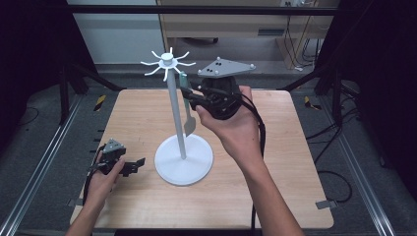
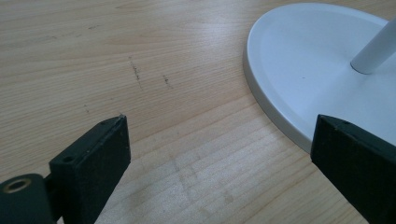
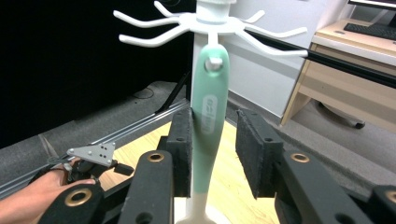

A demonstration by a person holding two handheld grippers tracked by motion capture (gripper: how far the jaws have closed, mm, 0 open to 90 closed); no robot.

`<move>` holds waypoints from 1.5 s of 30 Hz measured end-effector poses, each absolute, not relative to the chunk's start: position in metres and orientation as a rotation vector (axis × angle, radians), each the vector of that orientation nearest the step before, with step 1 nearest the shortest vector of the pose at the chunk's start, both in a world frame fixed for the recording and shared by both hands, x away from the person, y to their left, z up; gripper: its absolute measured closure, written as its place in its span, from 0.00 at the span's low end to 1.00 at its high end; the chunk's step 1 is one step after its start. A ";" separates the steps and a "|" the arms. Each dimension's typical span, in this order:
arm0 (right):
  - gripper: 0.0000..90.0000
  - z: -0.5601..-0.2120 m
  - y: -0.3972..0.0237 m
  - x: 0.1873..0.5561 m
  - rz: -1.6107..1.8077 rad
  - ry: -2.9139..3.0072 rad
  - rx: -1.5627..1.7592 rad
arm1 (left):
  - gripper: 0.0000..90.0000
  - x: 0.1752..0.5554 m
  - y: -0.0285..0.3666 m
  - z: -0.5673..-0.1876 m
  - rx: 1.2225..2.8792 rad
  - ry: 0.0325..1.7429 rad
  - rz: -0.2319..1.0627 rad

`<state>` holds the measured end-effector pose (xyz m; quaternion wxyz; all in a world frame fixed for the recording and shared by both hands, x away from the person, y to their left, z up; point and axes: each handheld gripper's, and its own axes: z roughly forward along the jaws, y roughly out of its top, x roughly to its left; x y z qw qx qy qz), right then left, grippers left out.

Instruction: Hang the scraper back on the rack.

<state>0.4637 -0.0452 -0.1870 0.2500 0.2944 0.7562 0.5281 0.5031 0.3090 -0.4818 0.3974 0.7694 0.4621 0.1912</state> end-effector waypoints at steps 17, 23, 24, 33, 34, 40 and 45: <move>0.68 -0.205 -0.072 0.463 1.369 2.048 0.886 | 0.05 0.503 0.309 -0.482 1.956 1.166 0.489; 0.64 -0.211 -0.080 0.464 1.343 2.042 0.914 | 0.05 0.503 0.309 -0.482 1.959 1.166 0.491; 0.64 -0.211 -0.080 0.464 1.343 2.042 0.914 | 0.05 0.503 0.309 -0.482 1.959 1.166 0.491; 0.53 -0.223 -0.091 0.467 1.302 2.048 0.975 | 0.05 0.503 0.308 -0.483 1.960 1.166 0.490; 0.51 -0.224 -0.092 0.467 1.298 2.048 0.980 | 0.05 0.503 0.308 -0.483 1.962 1.166 0.488; 0.44 -0.233 -0.099 0.469 1.279 2.054 1.013 | 0.05 0.503 0.308 -0.483 1.964 1.165 0.485; 0.38 -0.238 -0.106 0.470 1.261 2.048 1.051 | 0.05 0.504 0.309 -0.483 1.963 1.169 0.488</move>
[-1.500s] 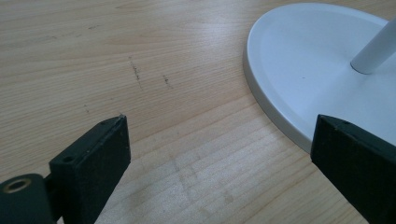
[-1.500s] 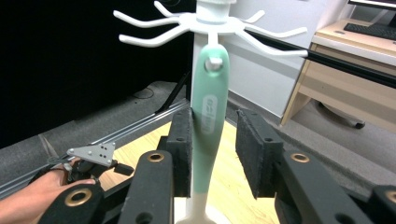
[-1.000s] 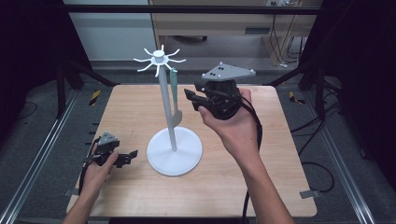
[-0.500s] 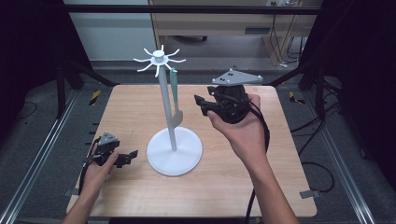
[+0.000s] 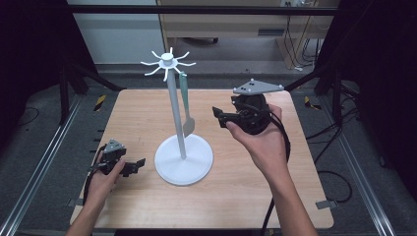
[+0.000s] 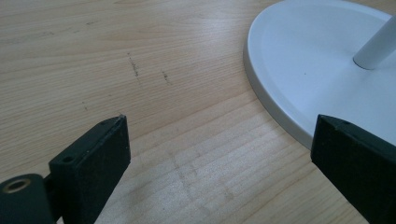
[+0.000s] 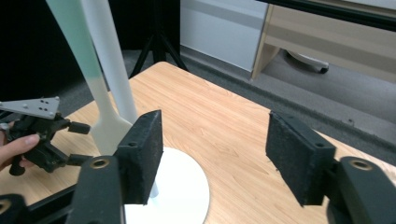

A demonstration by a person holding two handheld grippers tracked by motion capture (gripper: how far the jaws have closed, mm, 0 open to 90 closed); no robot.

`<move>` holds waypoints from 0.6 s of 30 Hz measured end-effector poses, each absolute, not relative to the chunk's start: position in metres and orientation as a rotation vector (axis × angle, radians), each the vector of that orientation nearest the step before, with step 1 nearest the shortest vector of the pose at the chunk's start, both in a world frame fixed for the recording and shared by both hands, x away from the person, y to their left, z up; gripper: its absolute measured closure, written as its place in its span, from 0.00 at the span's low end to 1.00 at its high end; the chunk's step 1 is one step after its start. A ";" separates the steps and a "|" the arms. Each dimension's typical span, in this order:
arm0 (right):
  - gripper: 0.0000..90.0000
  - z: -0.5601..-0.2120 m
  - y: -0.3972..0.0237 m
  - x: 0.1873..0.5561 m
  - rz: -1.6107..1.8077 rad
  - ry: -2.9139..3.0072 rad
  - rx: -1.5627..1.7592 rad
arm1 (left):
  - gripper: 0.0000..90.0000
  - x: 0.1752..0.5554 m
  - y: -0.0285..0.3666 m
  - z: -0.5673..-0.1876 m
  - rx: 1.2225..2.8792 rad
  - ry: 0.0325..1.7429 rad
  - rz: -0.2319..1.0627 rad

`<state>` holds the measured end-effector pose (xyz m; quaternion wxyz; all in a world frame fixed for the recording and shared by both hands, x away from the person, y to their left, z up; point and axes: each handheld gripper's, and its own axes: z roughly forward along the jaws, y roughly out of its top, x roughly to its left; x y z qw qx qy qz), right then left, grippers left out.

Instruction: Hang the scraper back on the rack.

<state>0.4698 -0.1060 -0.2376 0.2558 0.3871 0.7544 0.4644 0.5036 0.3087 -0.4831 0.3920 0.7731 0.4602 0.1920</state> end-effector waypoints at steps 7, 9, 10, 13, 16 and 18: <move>0.27 -0.244 -0.113 0.470 1.253 2.040 1.088 | 0.05 0.503 0.309 -0.483 1.961 1.174 0.487; 0.24 -0.246 -0.116 0.470 1.254 2.036 1.100 | 0.05 0.503 0.309 -0.483 1.964 1.171 0.491; 0.21 -0.248 -0.118 0.471 1.257 2.028 1.105 | 0.05 0.503 0.309 -0.483 1.964 1.171 0.490; 0.19 -0.250 -0.121 0.471 1.259 2.024 1.115 | 0.05 0.504 0.309 -0.483 1.961 1.172 0.492; 0.16 -0.254 -0.125 0.471 1.258 2.015 1.127 | 0.05 0.504 0.309 -0.483 1.957 1.174 0.491; 0.13 -0.258 -0.129 0.470 1.247 2.010 1.120 | 0.05 0.504 0.309 -0.483 1.962 1.173 0.493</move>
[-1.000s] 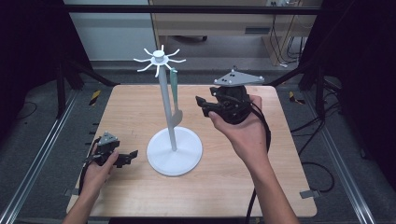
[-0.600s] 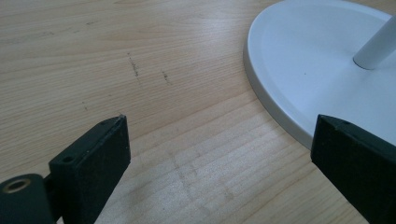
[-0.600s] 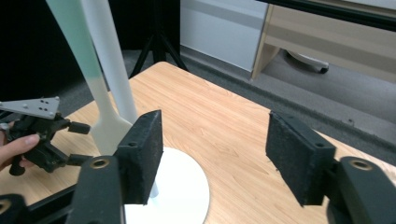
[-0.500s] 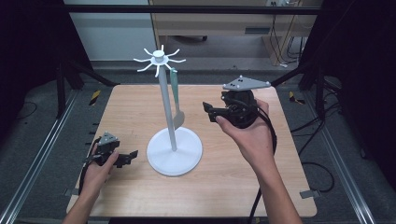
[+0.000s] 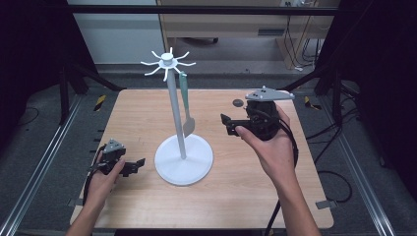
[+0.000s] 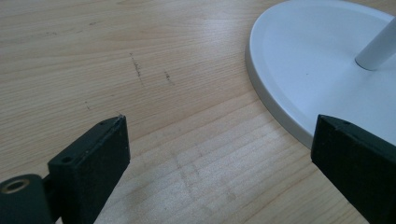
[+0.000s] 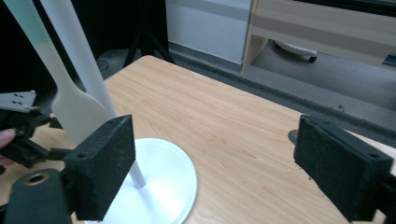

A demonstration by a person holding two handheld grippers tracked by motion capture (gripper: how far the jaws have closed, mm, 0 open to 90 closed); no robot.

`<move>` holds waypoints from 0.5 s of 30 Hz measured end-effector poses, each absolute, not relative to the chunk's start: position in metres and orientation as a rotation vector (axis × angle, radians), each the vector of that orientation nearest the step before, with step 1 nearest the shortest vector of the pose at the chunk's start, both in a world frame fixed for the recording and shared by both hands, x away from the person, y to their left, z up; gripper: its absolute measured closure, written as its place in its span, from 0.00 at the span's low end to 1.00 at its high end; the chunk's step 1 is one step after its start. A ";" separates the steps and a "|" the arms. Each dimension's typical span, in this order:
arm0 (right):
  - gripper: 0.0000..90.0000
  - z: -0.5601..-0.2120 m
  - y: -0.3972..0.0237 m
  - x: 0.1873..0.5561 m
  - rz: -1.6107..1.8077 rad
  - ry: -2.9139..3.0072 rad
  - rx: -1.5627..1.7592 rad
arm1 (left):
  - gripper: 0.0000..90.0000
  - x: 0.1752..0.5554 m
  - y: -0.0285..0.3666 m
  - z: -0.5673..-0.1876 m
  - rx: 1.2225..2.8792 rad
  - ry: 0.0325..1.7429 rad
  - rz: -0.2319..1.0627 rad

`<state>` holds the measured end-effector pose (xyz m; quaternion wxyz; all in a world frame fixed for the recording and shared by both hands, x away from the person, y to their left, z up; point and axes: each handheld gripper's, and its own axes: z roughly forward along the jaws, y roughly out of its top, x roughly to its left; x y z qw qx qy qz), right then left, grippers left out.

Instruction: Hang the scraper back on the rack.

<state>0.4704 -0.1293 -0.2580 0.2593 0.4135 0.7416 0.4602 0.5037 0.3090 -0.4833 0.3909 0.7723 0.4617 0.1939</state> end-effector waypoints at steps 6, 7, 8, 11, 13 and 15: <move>0.09 -0.276 -0.140 0.468 1.214 1.991 1.123 | 0.05 0.504 0.308 -0.483 1.963 1.174 0.491; 0.09 -0.279 -0.141 0.467 1.206 1.990 1.127 | 0.05 0.503 0.308 -0.483 1.966 1.172 0.491; 0.09 -0.283 -0.143 0.467 1.194 1.991 1.133 | 0.05 0.503 0.308 -0.483 1.963 1.174 0.491; 0.09 -0.297 -0.146 0.465 1.165 1.991 1.136 | 0.05 0.503 0.309 -0.483 1.961 1.173 0.494; 0.09 -0.302 -0.147 0.464 1.156 1.991 1.141 | 0.05 0.503 0.309 -0.483 1.965 1.174 0.494; 0.08 -0.319 -0.151 0.462 1.157 1.993 1.164 | 0.05 0.503 0.309 -0.483 1.963 1.174 0.493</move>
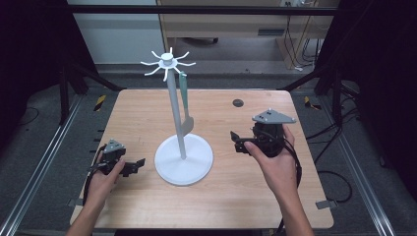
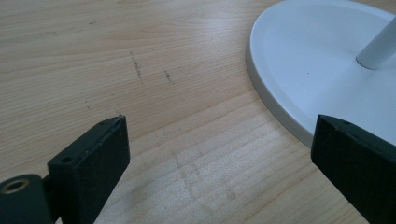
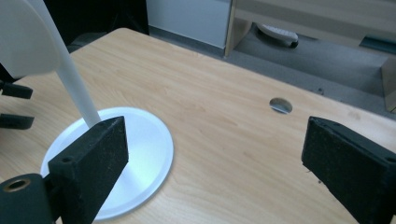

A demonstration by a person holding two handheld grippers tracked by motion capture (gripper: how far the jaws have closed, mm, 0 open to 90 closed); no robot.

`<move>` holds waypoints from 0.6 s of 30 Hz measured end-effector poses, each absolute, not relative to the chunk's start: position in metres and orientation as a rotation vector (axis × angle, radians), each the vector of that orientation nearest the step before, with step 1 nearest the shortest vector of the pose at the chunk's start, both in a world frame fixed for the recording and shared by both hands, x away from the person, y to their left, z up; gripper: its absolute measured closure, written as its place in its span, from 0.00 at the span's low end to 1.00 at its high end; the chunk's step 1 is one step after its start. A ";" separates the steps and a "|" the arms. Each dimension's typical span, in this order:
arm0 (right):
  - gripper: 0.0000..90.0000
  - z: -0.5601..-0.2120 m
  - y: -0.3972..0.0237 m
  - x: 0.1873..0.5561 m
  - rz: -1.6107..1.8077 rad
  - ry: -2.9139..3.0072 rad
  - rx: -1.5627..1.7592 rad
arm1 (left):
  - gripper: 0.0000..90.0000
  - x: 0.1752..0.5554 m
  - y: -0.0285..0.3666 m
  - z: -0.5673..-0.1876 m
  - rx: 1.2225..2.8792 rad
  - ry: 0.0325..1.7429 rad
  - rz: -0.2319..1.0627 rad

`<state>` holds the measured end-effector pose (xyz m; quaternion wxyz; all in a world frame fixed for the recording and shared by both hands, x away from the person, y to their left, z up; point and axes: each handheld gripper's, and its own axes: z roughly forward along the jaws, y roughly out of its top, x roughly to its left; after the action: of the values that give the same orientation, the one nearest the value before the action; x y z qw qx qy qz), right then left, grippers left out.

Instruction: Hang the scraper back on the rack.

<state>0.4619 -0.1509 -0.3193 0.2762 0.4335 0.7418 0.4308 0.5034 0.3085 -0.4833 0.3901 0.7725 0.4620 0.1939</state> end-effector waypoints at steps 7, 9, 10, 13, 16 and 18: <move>0.08 -0.363 -0.160 0.457 1.135 2.003 1.196 | 0.05 0.503 0.308 -0.484 1.966 1.174 0.498; 0.09 -0.369 -0.162 0.456 1.130 2.008 1.205 | 0.05 0.502 0.308 -0.484 1.972 1.171 0.500; 0.09 -0.374 -0.165 0.456 1.129 2.006 1.218 | 0.05 0.502 0.308 -0.484 1.972 1.171 0.502; 0.10 -0.388 -0.171 0.455 1.127 2.005 1.246 | 0.05 0.502 0.308 -0.484 1.968 1.169 0.504; 0.15 -0.403 -0.178 0.455 1.132 2.007 1.271 | 0.05 0.502 0.308 -0.483 1.963 1.167 0.509; 0.15 -0.411 -0.179 0.456 1.135 2.013 1.282 | 0.04 0.502 0.308 -0.482 1.958 1.159 0.510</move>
<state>0.4556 -0.1793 -0.4113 0.2469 0.4700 0.7381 0.4162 0.5021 0.3080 -0.4821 0.3941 0.7717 0.4569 0.2012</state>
